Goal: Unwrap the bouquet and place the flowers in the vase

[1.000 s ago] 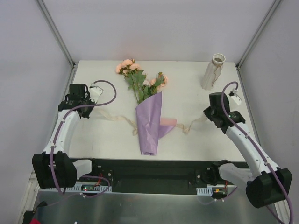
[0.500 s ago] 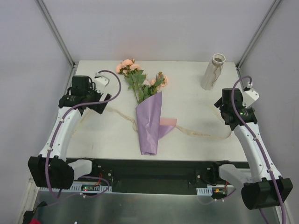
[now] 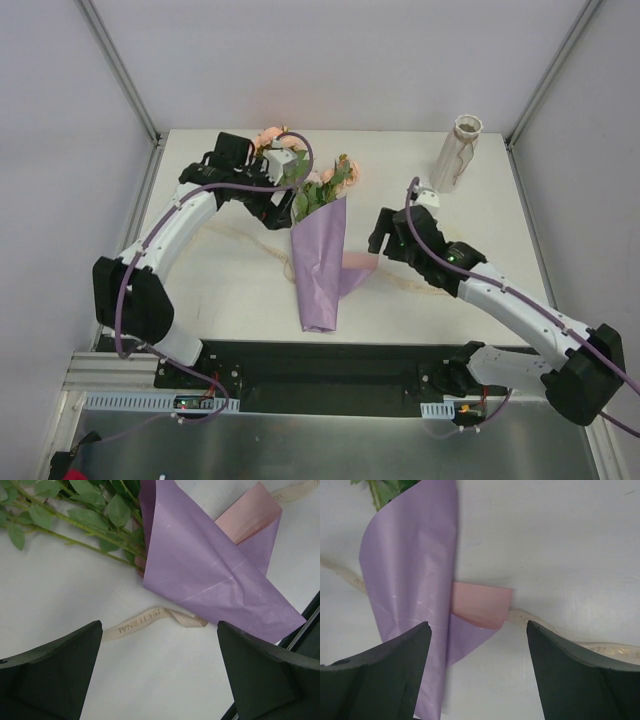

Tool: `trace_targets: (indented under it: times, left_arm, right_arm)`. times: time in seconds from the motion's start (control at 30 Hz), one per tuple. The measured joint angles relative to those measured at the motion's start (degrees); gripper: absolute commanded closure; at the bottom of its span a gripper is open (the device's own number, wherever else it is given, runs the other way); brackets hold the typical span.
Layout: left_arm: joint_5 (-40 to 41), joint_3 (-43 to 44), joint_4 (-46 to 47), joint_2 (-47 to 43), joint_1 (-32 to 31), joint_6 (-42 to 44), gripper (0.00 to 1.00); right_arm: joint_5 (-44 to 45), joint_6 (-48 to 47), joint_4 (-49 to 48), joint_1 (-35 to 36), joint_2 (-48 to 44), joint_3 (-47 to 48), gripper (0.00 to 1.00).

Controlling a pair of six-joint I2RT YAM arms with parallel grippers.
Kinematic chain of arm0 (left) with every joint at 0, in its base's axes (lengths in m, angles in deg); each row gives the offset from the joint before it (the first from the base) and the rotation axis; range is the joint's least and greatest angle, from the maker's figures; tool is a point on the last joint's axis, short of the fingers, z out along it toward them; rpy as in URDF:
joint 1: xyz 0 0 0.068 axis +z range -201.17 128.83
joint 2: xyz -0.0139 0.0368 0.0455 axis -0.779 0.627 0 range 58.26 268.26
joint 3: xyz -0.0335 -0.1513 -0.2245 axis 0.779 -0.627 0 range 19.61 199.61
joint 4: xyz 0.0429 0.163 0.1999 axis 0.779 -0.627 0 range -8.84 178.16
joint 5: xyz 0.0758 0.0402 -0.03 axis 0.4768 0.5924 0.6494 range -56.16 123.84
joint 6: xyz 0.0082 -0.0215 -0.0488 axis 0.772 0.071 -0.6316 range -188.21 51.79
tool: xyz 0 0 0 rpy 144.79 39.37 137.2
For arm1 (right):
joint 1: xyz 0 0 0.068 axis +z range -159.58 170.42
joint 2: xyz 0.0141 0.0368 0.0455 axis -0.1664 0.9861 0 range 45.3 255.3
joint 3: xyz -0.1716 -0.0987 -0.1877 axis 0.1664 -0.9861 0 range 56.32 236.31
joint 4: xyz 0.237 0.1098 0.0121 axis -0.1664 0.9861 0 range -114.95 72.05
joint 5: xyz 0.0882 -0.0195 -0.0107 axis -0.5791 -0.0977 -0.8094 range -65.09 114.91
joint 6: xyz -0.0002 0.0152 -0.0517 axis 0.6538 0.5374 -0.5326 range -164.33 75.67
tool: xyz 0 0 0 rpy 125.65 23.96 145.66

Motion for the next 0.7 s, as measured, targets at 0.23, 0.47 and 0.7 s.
trace_targets:
  times: [0.23,0.47,0.7]
  left_arm:
    - [-2.89,2.97,0.98,6.23,-0.02,-2.1,0.01]
    - [-2.86,0.74,2.05,5.44,0.15,-2.93,0.01]
    - [-0.94,-2.16,1.88,-0.5,5.42,-6.4,0.01]
  right_arm:
    - [-10.01,-1.29,-9.2,7.1,9.7,-0.31,0.23]
    - [-9.73,-17.53,-2.95,23.17,19.82,11.17,0.13]
    - [-9.2,-28.89,4.92,34.88,21.99,17.09,0.09]
